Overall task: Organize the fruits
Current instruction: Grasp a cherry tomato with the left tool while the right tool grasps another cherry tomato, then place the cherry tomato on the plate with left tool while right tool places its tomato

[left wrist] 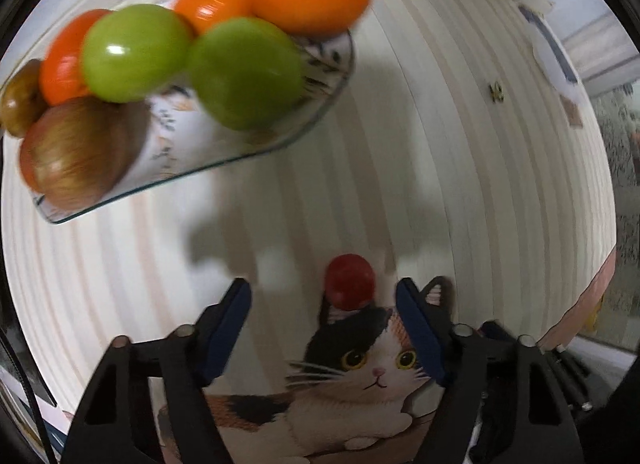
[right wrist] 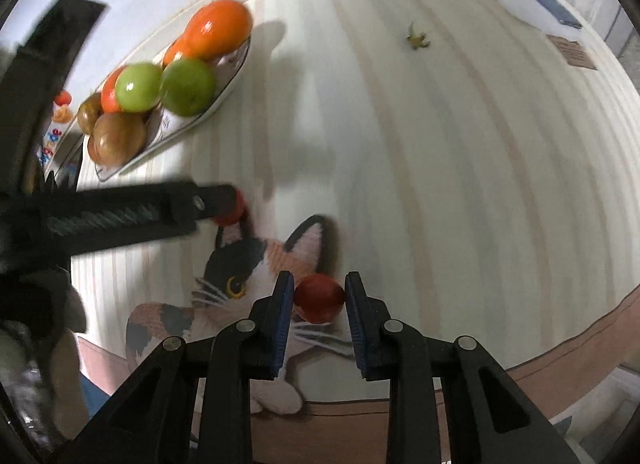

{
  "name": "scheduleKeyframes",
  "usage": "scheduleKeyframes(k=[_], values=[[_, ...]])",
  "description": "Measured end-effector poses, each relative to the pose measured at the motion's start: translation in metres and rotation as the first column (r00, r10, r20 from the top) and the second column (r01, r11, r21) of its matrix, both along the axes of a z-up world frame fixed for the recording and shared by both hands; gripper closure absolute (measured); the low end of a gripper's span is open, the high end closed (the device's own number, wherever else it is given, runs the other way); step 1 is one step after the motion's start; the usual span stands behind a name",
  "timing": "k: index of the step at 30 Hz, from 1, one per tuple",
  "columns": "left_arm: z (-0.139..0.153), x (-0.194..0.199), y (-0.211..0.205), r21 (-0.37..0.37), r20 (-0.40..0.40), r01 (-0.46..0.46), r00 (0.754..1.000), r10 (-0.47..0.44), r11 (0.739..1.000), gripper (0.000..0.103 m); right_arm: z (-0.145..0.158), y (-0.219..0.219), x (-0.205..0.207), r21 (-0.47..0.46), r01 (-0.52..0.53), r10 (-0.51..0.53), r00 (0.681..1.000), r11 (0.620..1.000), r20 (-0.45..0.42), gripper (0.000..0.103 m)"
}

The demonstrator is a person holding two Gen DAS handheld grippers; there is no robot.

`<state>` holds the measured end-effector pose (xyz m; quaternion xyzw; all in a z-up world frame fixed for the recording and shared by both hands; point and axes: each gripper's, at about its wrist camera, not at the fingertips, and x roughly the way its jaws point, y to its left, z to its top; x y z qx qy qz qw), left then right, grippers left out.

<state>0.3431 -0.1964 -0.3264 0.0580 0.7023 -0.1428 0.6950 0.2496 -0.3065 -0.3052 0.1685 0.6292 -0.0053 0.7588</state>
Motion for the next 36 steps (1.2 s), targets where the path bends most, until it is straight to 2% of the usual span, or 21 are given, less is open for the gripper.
scheduleKeyframes(k=[2, 5, 7, 9, 10, 13, 17, 25, 30, 36], values=[[-0.009, -0.003, -0.006, 0.009, -0.022, 0.017, 1.0, -0.017, 1.0, 0.041, 0.003, -0.004, 0.004, 0.0, 0.012, -0.012, 1.0, 1.0, 0.001, 0.074], [-0.006, -0.005, -0.015, 0.008, 0.007, 0.036, 0.999, -0.036, 0.999, 0.048, 0.003, -0.007, 0.007, -0.001, 0.024, -0.024, 1.0, 1.0, 0.003, 0.074], [-0.004, -0.004, -0.019, 0.006, 0.018, 0.043, 0.999, -0.043, 0.999, 0.065, 0.003, -0.008, 0.009, 0.004, 0.025, -0.025, 1.0, 1.0, 0.001, 0.074], [-0.003, -0.005, -0.021, 0.011, 0.026, 0.049, 0.998, -0.049, 0.999, 0.076, 0.002, -0.003, 0.01, 0.005, 0.023, -0.023, 1.0, 1.0, 0.0, 0.074], [-0.003, -0.005, -0.021, 0.008, 0.029, 0.048, 0.998, -0.048, 0.999, 0.078, 0.001, -0.005, 0.009, 0.006, 0.023, -0.023, 1.0, 1.0, 0.0, 0.074], [-0.001, -0.01, -0.022, 0.0, 0.035, 0.033, 0.999, -0.033, 0.999, 0.079, 0.002, -0.007, 0.012, 0.009, 0.02, -0.02, 1.0, 1.0, 0.001, 0.074], [0.003, -0.018, 0.01, -0.038, 0.023, -0.034, 0.999, 0.035, 0.999, 0.079, 0.007, -0.009, 0.015, 0.016, 0.02, -0.021, 1.0, 1.0, 0.014, 0.074], [0.041, -0.022, 0.072, -0.14, 0.02, -0.176, 0.983, 0.18, 0.974, 0.079, 0.022, -0.007, 0.031, 0.077, 0.026, -0.03, 0.998, 0.997, 0.051, 0.074], [0.07, 0.002, 0.104, -0.22, 0.02, -0.245, 0.967, 0.255, 0.944, 0.079, 0.027, 0.006, 0.052, 0.149, 0.005, -0.016, 0.997, 0.989, 0.075, 0.074], [0.076, 0.05, 0.118, -0.222, 0.051, -0.293, 0.949, 0.312, 0.93, 0.079, 0.029, 0.01, 0.103, 0.299, 0.061, -0.096, 0.99, 0.952, 0.104, 0.074]])
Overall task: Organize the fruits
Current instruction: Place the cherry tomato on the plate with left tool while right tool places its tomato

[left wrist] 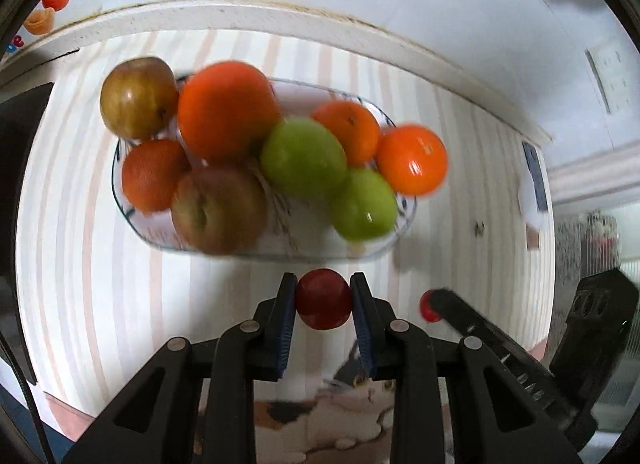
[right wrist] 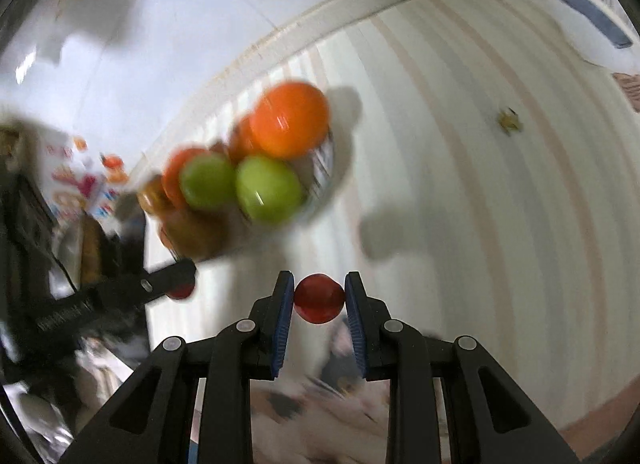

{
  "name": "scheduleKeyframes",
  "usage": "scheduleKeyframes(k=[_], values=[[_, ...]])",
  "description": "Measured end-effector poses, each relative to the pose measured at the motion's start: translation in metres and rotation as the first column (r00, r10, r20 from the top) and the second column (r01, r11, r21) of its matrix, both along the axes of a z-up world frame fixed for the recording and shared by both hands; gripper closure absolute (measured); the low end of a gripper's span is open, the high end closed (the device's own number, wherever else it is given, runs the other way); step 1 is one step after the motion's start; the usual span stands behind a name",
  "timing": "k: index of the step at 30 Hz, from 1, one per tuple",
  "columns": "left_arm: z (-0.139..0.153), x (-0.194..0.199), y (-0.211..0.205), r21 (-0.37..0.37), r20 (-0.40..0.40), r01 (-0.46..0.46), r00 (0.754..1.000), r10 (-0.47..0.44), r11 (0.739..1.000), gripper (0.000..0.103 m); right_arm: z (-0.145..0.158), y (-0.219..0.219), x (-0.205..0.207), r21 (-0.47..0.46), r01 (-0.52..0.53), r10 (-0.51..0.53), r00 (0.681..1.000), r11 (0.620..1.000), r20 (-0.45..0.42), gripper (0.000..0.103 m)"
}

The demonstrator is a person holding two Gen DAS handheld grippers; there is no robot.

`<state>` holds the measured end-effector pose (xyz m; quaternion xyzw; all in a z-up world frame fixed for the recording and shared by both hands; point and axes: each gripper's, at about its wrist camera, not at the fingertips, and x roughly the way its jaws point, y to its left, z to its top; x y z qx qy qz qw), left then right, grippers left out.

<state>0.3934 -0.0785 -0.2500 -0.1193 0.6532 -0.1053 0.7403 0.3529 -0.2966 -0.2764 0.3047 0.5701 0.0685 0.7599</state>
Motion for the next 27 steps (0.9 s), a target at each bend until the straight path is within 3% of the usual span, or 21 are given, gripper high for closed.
scheduleKeyframes(k=[7, 18, 20, 23, 27], values=[[-0.027, 0.033, -0.01, 0.04, -0.034, -0.016, 0.999, 0.017, 0.999, 0.079, -0.013, 0.002, 0.055, 0.067, 0.053, -0.053, 0.999, 0.996, -0.004, 0.074], [-0.048, 0.046, -0.024, 0.062, -0.087, 0.014, 0.996, -0.008, 0.998, 0.077, -0.036, 0.008, 0.078, 0.013, 0.035, -0.035, 0.999, 0.999, -0.034, 0.073], [-0.051, 0.046, -0.024, 0.06, -0.107, 0.009, 0.994, -0.002, 0.998, 0.077, -0.039, 0.008, 0.079, 0.011, 0.031, -0.03, 0.998, 0.999, -0.049, 0.068], [-0.053, 0.046, -0.022, 0.04, -0.128, 0.0, 0.992, 0.005, 0.999, 0.074, -0.044, 0.004, 0.078, 0.036, 0.047, -0.044, 0.997, 0.998, -0.071, 0.049], [-0.056, 0.045, -0.017, 0.012, -0.152, -0.017, 0.988, 0.018, 1.0, 0.069, -0.045, 0.0, 0.077, 0.056, 0.046, -0.042, 0.997, 0.997, -0.068, 0.043]])
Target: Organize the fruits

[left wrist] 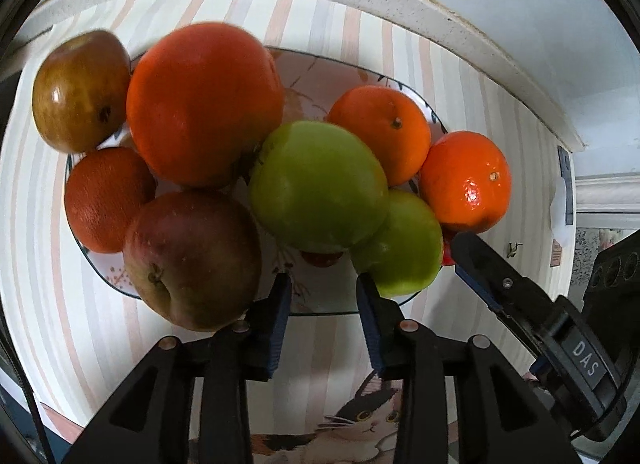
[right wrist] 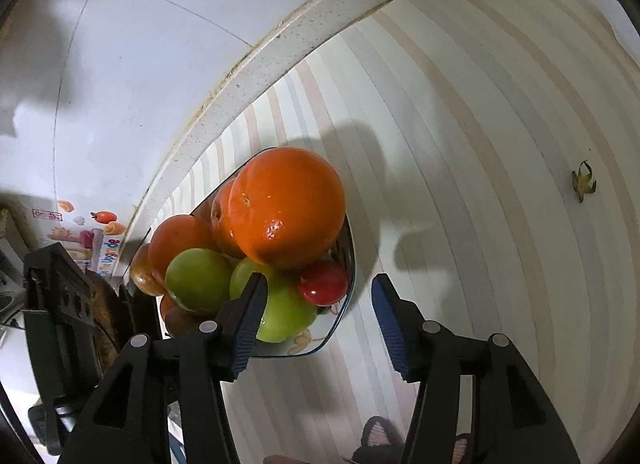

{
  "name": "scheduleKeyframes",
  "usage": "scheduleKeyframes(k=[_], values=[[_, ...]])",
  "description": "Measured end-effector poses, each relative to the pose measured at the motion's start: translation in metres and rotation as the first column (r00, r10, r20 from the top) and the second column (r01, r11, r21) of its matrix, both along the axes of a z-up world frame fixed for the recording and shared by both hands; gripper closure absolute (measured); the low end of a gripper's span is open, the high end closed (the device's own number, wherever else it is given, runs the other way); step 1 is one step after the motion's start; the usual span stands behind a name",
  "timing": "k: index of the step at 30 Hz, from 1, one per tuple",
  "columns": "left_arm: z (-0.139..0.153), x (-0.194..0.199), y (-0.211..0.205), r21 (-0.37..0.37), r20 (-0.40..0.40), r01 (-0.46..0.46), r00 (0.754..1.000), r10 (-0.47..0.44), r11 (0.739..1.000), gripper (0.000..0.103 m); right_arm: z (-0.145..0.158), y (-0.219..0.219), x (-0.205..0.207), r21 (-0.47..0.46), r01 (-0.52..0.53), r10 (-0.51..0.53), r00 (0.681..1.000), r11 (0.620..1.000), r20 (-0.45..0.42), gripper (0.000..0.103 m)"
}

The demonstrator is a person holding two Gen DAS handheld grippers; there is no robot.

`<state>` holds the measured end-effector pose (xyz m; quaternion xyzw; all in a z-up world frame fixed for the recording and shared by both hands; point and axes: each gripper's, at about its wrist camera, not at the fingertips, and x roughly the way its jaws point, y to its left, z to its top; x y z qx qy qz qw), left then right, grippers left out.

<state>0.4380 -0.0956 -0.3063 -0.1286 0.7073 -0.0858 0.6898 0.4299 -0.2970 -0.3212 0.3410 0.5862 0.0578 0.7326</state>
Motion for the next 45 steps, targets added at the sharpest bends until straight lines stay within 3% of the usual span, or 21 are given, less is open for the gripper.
scheduleKeyframes(k=[5, 7, 9, 14, 16, 18, 19, 24, 32, 39, 45], values=[[0.014, -0.012, 0.015, -0.035, 0.017, -0.023, 1.0, 0.023, 0.999, 0.063, 0.012, -0.01, -0.005, 0.02, 0.016, -0.016, 1.0, 1.0, 0.016, 0.043], [0.022, -0.02, 0.024, -0.049, 0.024, -0.042, 0.999, 0.043, 0.998, 0.062, 0.023, -0.012, -0.009, -0.021, 0.009, -0.008, 0.999, 1.0, 0.037, 0.039], [0.03, -0.027, 0.03, -0.042, 0.04, -0.053, 0.998, 0.055, 0.998, 0.051, 0.032, -0.01, -0.014, -0.067, -0.008, 0.012, 0.999, 0.998, 0.051, 0.036], [0.061, -0.042, 0.041, 0.032, 0.153, -0.06, 0.987, 0.055, 0.998, 0.037, 0.054, 0.003, -0.025, -0.175, -0.059, 0.074, 0.994, 0.983, 0.08, 0.035], [0.07, -0.045, 0.041, 0.082, 0.192, -0.052, 0.981, 0.035, 0.995, 0.02, 0.065, 0.011, -0.033, -0.255, -0.084, 0.108, 0.991, 0.963, 0.081, 0.028], [0.08, -0.052, 0.041, 0.146, 0.235, -0.04, 0.972, 0.005, 0.989, 0.015, 0.075, 0.02, -0.043, -0.304, -0.11, 0.142, 0.986, 0.946, 0.086, 0.017], [0.086, -0.057, 0.042, 0.173, 0.255, -0.036, 0.967, -0.009, 0.984, 0.014, 0.079, 0.023, -0.046, -0.331, -0.12, 0.156, 0.984, 0.936, 0.086, 0.01], [0.112, -0.081, 0.047, 0.257, 0.329, -0.045, 0.943, -0.043, 0.965, 0.008, 0.103, 0.037, -0.076, -0.474, -0.147, 0.21, 0.974, 0.868, 0.083, 0.007], [0.151, -0.126, 0.044, 0.284, 0.394, -0.067, 0.918, -0.053, 0.956, 0.008, 0.158, 0.033, -0.119, -0.505, -0.128, 0.225, 0.965, 0.853, 0.136, 0.006], [0.2, -0.184, 0.049, 0.281, 0.485, -0.109, 0.874, -0.043, 0.953, 0.008, 0.222, 0.033, -0.178, -0.531, -0.06, 0.215, 0.948, 0.845, 0.234, 0.006], [0.242, -0.248, 0.062, 0.269, 0.561, -0.12, 0.826, -0.055, 0.956, 0.008, 0.274, 0.051, -0.256, -0.565, -0.015, 0.226, 0.925, 0.825, 0.305, 0.006]])
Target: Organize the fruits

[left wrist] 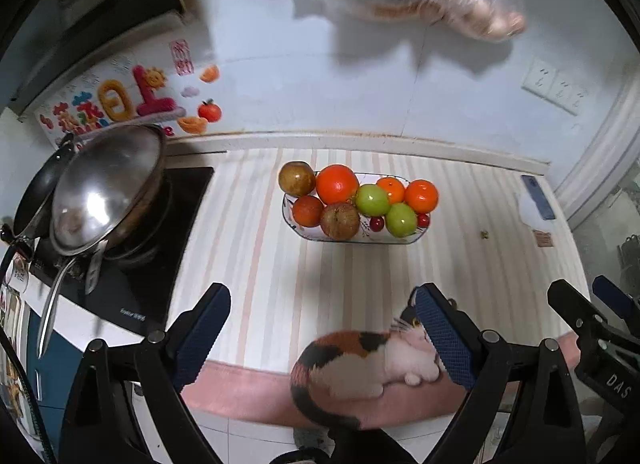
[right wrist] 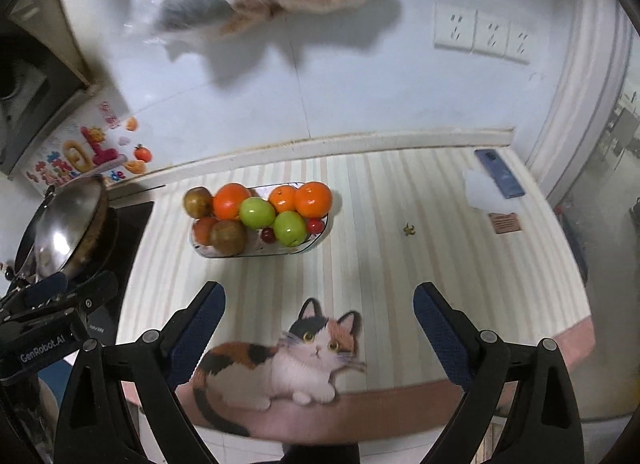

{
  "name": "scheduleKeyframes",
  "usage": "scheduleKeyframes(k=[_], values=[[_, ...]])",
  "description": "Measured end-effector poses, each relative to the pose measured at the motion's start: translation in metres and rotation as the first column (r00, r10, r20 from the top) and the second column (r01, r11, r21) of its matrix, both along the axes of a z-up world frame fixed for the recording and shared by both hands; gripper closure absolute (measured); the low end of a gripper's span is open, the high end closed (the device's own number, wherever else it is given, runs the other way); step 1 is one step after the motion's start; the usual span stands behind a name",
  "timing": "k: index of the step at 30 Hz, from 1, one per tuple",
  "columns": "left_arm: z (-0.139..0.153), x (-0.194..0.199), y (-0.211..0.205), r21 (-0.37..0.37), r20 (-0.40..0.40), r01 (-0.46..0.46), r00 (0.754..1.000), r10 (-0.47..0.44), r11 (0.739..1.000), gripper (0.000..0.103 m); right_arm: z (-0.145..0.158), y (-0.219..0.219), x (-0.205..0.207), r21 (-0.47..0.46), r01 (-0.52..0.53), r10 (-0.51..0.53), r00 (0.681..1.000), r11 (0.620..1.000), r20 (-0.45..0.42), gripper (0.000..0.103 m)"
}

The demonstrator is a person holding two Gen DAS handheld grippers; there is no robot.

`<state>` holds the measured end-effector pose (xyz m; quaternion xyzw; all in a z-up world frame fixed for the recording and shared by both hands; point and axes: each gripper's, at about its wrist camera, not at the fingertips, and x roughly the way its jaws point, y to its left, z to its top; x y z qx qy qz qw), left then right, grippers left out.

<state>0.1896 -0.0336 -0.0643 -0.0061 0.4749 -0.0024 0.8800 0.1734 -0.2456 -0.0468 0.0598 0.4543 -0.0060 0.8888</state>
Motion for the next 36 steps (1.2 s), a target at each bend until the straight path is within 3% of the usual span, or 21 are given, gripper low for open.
scheduleKeyframes(k=[9, 17, 27, 36], values=[[0.042, -0.1, 0.023, 0.001, 0.08, 0.046, 0.996, -0.046, 0.999, 0.008, 0.063, 0.037, -0.123, -0.027, 0.017, -0.014, 0.995, 0.999, 0.1, 0.005], [0.071, -0.155, 0.03, -0.006, 0.149, 0.062, 0.987, -0.061, 0.998, 0.008, 0.102, 0.056, -0.189, -0.041, -0.002, 0.008, 0.987, 0.999, 0.159, 0.003], [0.09, -0.173, 0.031, -0.011, 0.204, 0.028, 0.979, -0.025, 1.0, 0.008, 0.125, 0.059, -0.205, -0.059, -0.035, 0.046, 0.979, 0.998, 0.198, 0.003], [0.085, -0.167, 0.034, -0.012, 0.196, 0.003, 0.981, -0.001, 1.0, 0.008, 0.117, 0.06, -0.187, -0.036, -0.057, 0.063, 0.983, 0.998, 0.173, 0.003]])
